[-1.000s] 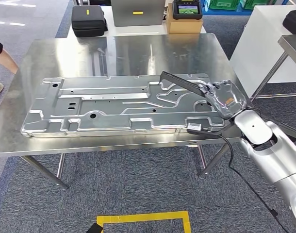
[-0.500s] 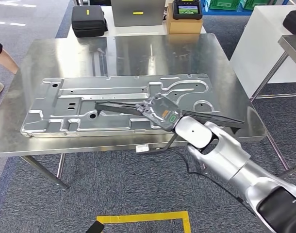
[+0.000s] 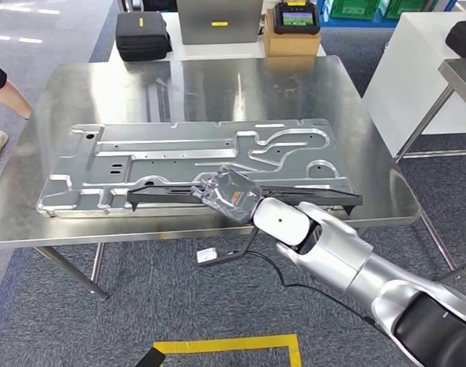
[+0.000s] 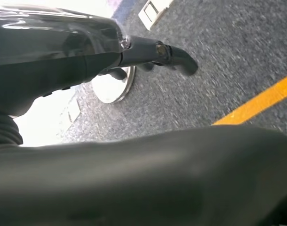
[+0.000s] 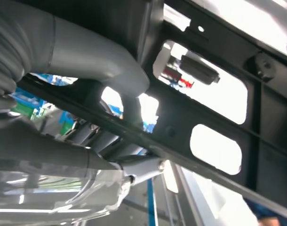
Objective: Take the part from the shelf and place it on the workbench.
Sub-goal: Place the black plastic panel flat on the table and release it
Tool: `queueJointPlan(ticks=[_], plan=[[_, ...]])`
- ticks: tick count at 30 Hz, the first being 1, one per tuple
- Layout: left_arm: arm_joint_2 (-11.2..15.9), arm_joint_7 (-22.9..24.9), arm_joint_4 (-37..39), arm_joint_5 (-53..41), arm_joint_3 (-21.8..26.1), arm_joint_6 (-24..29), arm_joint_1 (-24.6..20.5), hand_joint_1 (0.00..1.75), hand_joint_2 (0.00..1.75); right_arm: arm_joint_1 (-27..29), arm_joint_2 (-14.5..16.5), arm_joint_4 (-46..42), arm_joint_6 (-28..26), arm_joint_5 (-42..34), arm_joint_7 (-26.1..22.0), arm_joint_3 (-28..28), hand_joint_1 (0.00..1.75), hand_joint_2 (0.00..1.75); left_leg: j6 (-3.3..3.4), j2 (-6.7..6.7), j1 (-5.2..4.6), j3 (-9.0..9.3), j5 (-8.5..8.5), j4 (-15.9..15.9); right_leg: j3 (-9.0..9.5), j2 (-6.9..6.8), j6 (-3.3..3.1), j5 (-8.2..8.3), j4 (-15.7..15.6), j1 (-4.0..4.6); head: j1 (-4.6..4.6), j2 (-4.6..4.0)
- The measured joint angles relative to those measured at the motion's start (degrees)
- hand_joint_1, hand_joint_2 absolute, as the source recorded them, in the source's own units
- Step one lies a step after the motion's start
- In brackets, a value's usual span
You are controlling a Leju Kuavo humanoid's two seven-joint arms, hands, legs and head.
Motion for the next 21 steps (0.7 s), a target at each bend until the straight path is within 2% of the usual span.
queueJointPlan(ticks=[1, 3, 4, 5, 6, 8, 9, 10, 13, 15, 17, 19, 20, 21], plan=[[0.0, 0.0, 0.0, -0.2, 0.0, 0.0, -0.1, 0.0, 1.75, -0.2, 0.0, 0.0, 0.0, 0.0, 0.0, 0.2, 1.75, 1.75, 0.05, 0.05, 0.12, 0.54, 0.06, -0.4, -1.38, 0.02, -0.18, -1.12, 2.5, 0.05, 0.01, 0.0], [0.0, 0.0, 0.0, -0.4, 0.0, 0.0, -0.2, 0.0, 1.75, -0.4, 0.0, 0.2, -0.1, 0.0, 0.0, 0.6, 1.75, 1.75, 0.02, 0.07, 0.14, 0.93, -0.12, -0.5, -6.14, 0.05, -0.37, -3.72, 9.6, 0.08, 0.03, 0.0], [0.0, 0.0, 0.0, -0.5, 0.0, 0.0, -0.1, 0.0, 1.75, -0.2, 0.0, 0.2, -0.1, 0.0, 0.0, 0.8, 1.75, 1.75, -0.09, 0.05, 0.17, 1.11, -0.32, -0.5, -8.53, 0.05, -0.32, -4.13, 12.3, 0.04, 0.03, 0.0], [0.0, 0.0, 0.0, -0.5, 0.0, 0.0, 0.0, 0.0, 1.75, -0.1, 0.0, 0.3, -0.1, 0.0, 0.0, 1.0, 1.75, 1.75, -0.29, 0.02, 0.24, 1.39, -0.61, -0.5, -10.22, 0.04, -0.21, -3.37, 13.4, -0.01, 0.04, 0.0], [0.0, 0.0, 0.0, -0.5, 0.0, 0.0, 0.1, 0.0, 1.75, 0.1, -0.1, 0.4, -0.1, 0.0, 0.0, 1.2, 1.75, 1.75, -0.6, 0.0, 0.37, 1.83, -0.99, -0.4, -10.9, 0.03, -0.07, -1.21, 12.1, -0.08, 0.04, 0.0], [0.0, 0.0, 0.0, -0.5, -0.1, 0.0, 0.2, 0.0, 1.75, 0.2, -0.2, 0.5, -0.1, -0.1, 0.0, 1.4, 1.75, 1.75, -1.45, -0.02, 0.66, 2.96, -2.02, -0.4, -10.23, 0.02, 0.3, 4.53, 6.0, -0.2, 0.04, 0.0], [0.0, 0.0, 0.0, -0.5, -0.1, 0.0, 0.2, 0.0, 1.75, 0.2, -0.2, 0.6, -0.1, -0.1, 0.0, 1.5, 1.75, 1.75, -1.89, -0.02, 0.72, 3.26, -2.41, -0.3, -9.68, 0.0, 0.27, 6.01, 3.2, -0.11, 0.04, 0.0], [0.0, 0.0, 0.0, -0.5, -0.1, 0.0, 0.1, 0.0, 1.75, 0.2, -0.3, 0.8, -0.2, -0.1, 0.0, 1.7, 1.75, 1.75, -2.24, -0.01, 0.71, 3.2, -2.72, -0.1, -9.39, 0.01, -0.2, 6.41, 1.6, 0.02, 0.03, 0.0], [0.0, 0.0, 0.0, -0.5, -0.1, 0.0, 0.1, 0.0, 1.75, 0.5, -0.4, 1.0, -0.3, -0.4, 0.0, 2.1, 1.75, 1.75, -2.93, 0.06, 0.53, 2.65, -3.15, 0.5, -8.97, 0.09, -2.03, 5.02, 0.7, 0.07, -0.04, 0.0], [0.0, -0.1, 0.0, -0.5, -0.1, 0.0, -0.1, 0.0, 1.75, 0.5, -0.4, 1.0, -0.4, -0.6, 0.0, 2.2, 1.75, 1.75, -3.58, 0.1, 0.57, 1.31, -2.7, 3.3, -7.94, 0.12, -2.49, 4.41, 0.5, -0.3, -0.12, 0.0], [0.0, -0.1, 0.0, -0.5, -0.1, 0.0, -0.3, 0.0, 1.75, 0.4, -0.4, 1.1, -0.4, -0.7, 0.0, 2.4, 1.75, 1.75, -4.32, 0.15, 0.79, -3.05, -3.23, 9.9, -6.73, 0.06, -2.88, 3.47, 0.4, -0.48, -0.21, 0.0], [0.0, -0.1, 0.0, -0.5, -0.1, 0.0, -0.1, 0.0, 1.75, 0.6, -0.4, 1.2, -0.4, -0.8, 0.0, 2.6, 1.75, 1.75, -4.66, 0.17, 0.95, -8.17, -5.5, 15.7, -5.39, 0.09, -3.13, 2.32, 0.4, -0.46, -0.23, 0.0], [0.0, -0.1, 0.0, -0.5, -0.1, 0.0, 0.0, 0.0, 1.75, 0.7, -0.4, 1.2, -0.4, -0.8, 0.0, 2.7, 1.75, 1.75, -4.62, 0.17, 0.93, -9.84, -6.18, 16.6, -4.57, 0.16, -3.2, 1.7, 0.4, -0.42, -0.23, 0.0], [0.0, -0.1, 0.0, -0.5, -0.1, 0.0, 0.1, 0.0, 1.75, 0.7, -0.4, 1.2, -0.5, -0.8, 0.0, 2.8, 1.75, 1.75, -4.4, 0.17, 0.84, -10.71, -5.92, 15.8, -3.6, 0.25, -3.22, 1.01, 0.3, -0.34, -0.24, 0.0]])
